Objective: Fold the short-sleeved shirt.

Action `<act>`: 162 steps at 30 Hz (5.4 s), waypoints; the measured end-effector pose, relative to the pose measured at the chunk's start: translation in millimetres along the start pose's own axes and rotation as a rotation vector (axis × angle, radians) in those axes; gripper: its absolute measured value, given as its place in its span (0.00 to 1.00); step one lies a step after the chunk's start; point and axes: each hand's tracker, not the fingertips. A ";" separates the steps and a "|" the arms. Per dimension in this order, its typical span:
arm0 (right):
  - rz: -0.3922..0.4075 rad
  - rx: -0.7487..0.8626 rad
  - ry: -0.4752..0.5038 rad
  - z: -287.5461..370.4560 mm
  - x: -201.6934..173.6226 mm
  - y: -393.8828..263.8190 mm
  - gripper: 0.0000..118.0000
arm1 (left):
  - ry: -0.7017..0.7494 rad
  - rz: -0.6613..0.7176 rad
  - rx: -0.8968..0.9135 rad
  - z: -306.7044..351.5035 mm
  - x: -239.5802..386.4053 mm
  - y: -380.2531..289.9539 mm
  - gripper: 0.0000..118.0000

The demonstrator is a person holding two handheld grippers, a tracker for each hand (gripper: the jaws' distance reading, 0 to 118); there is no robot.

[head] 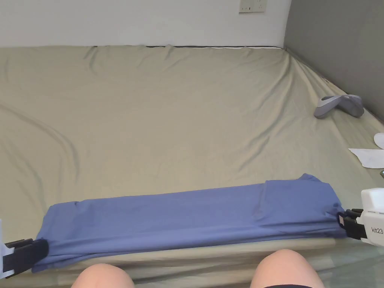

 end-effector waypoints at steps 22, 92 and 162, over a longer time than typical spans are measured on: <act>-0.193 0.335 -0.081 93.4 -65.4 21.8 0.08 | -0.129 0.091 0.158 82.9 -18.2 4.4 0.06; -0.004 0.298 0.292 96.8 -168.4 42.9 0.00 | -0.163 -0.208 -0.395 -101.6 191.2 147.8 0.08; -0.011 0.255 0.167 16.1 -188.3 117.7 0.00 | -0.503 0.268 -0.239 -110.9 39.2 94.4 0.10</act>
